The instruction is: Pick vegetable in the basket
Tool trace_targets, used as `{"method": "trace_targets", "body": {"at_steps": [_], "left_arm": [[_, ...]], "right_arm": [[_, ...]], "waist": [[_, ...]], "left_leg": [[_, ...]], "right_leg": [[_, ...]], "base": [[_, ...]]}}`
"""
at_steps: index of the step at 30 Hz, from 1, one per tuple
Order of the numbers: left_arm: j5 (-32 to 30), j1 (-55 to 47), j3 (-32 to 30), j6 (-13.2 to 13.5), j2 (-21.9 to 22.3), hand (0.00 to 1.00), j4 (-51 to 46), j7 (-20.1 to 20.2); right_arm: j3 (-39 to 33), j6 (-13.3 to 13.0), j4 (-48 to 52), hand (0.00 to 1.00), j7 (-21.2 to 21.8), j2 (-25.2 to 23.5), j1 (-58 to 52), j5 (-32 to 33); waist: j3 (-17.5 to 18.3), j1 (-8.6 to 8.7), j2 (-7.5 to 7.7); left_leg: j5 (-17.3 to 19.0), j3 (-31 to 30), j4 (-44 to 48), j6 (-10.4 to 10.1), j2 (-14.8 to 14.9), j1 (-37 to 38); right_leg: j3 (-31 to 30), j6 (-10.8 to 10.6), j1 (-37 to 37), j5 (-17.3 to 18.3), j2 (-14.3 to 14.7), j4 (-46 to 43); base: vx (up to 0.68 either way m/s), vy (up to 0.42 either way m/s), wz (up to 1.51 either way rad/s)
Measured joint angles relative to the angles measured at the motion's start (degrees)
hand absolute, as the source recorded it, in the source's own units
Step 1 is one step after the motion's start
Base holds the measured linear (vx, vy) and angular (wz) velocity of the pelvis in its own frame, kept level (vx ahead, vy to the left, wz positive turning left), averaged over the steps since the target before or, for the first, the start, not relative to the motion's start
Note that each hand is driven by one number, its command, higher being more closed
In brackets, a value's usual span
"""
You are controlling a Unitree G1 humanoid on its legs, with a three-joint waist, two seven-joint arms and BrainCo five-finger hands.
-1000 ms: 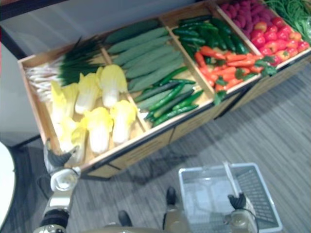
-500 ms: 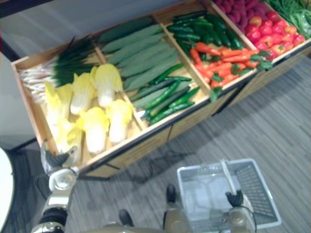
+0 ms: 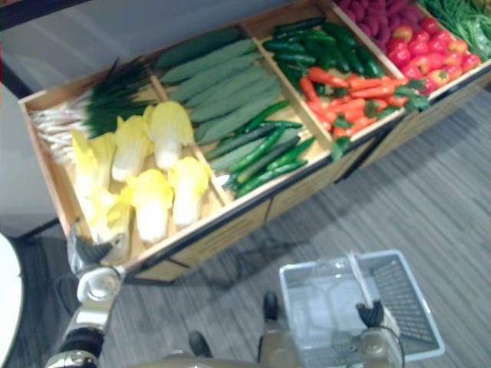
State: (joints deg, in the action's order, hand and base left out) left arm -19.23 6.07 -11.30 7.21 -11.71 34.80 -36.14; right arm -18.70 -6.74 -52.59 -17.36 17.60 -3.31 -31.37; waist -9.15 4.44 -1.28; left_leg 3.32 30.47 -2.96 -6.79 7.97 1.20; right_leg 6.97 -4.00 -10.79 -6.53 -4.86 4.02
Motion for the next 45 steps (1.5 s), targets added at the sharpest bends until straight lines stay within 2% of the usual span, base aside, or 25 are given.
{"method": "trace_targets", "body": {"at_steps": [1, 4, 5, 8, 12, 22, 28, 29, 34, 45], "left_arm": [[-0.15, 0.00, 0.15, 0.00, -0.07, 0.00, 0.00, 0.00], [-0.11, 0.97, 4.81, -0.29, -1.15, 0.00, 2.97, 4.26], [-0.15, 1.24, 5.06, -0.02, -0.31, 0.00, 2.43, 3.39], [-0.14, 0.90, 4.81, -0.16, -0.85, 0.00, 1.67, 3.44], [-0.11, 0.88, 4.81, -0.22, -1.03, 0.00, 1.68, 3.53], [0.86, 0.88, 5.93, -0.23, -0.81, 0.00, 1.40, 3.53], [3.32, 0.94, 3.92, -0.20, 0.08, 0.00, 1.80, 3.11], [3.30, 0.88, 3.58, -0.21, 0.20, 1.00, 2.42, 2.81], [3.32, 2.65, 0.01, -0.17, 0.29, 1.00, 6.23, 2.39], [3.33, 3.49, -0.66, -0.16, 0.30, 1.00, 9.39, 1.24]], "right_arm": [[0.11, -0.01, 0.00, 1.00, -0.05, 0.00, 0.00, 0.00], [1.26, -0.15, 0.00, 1.00, -0.19, -0.11, 0.48, -0.02], [1.25, -0.32, 0.00, 1.00, -0.35, -0.37, 0.58, -0.02], [1.20, -0.30, -0.02, 1.00, -0.79, -0.57, 0.86, -0.05], [1.23, -0.31, -0.03, 1.00, -0.80, -0.62, 1.12, -0.08], [1.23, -0.17, -0.04, 1.00, -0.87, -0.71, 1.34, -0.08], [1.11, 0.27, -0.10, 1.00, -1.01, -1.40, 1.34, -0.12], [1.02, 0.28, -0.11, 1.00, -1.07, -1.63, 1.37, -0.12], [0.93, 0.27, -0.81, 1.00, -1.38, -2.41, 1.47, -0.13], [1.13, 0.27, -2.68, 1.00, -2.27, -2.41, 2.05, -0.13]], "waist": [[-0.01, 0.00, 0.02], [-0.37, 0.40, 0.54], [-0.79, 0.52, 0.97], [-1.29, 0.25, 1.02], [-1.17, 0.20, 0.63], [-1.34, 0.22, 0.87], [-1.38, 0.21, 0.63], [-1.36, 0.20, 0.59], [-1.30, 0.24, 0.50], [-1.44, 0.26, 0.68]], "left_leg": [[0.01, 0.05, -0.01, -0.01, -0.02, 0.02], [0.12, 0.52, -0.15, -0.07, -0.23, 0.26], [0.20, 0.65, -0.15, -0.01, -0.28, 0.32], [0.32, 0.69, -0.15, 0.05, -0.40, 0.33], [0.46, 0.67, -0.15, 0.00, -0.47, 0.37], [0.75, 0.64, 0.19, 0.06, -0.66, 0.08], [0.75, 0.70, 0.12, 0.08, -0.70, -0.13], [0.75, 0.69, 0.12, 0.08, -0.70, -0.10], [0.75, 0.67, 0.11, 0.08, -0.71, 0.12], [1.20, 1.69, 0.10, 0.06, -0.70, 1.41]], "right_leg": [[-0.04, -0.01, 0.00, -0.01, -0.01, 0.01], [-0.62, -0.17, -0.09, -0.13, -0.05, 0.13], [-0.82, -0.24, -0.08, -0.17, -0.05, 0.19], [-0.85, -0.29, -0.08, -0.23, -0.11, 0.19], [-0.89, -0.45, -0.07, -0.50, -0.16, 0.18], [-1.09, -0.53, -0.33, -0.56, -0.51, 0.14], [-1.23, -0.56, -0.77, -0.57, -0.49, 0.01], [-1.23, -0.56, -0.75, -0.57, -0.48, 0.01], [-1.24, -0.59, -0.50, -0.59, -0.50, 0.02], [-2.07, -0.60, 0.30, -0.59, -0.26, 0.25]], "base": [[-0.01, -0.026, -0.04], [-0.01, -0.023, -0.09], [0.00, -0.020, -0.05], [0.00, 0.000, 0.00], [0.00, 0.000, 0.00], [-0.02, -0.023, 0.00], [-0.01, -0.036, -0.02], [0.00, 0.000, 0.00], [0.00, 0.000, 0.00], [-0.02, -0.022, -0.05]]}}
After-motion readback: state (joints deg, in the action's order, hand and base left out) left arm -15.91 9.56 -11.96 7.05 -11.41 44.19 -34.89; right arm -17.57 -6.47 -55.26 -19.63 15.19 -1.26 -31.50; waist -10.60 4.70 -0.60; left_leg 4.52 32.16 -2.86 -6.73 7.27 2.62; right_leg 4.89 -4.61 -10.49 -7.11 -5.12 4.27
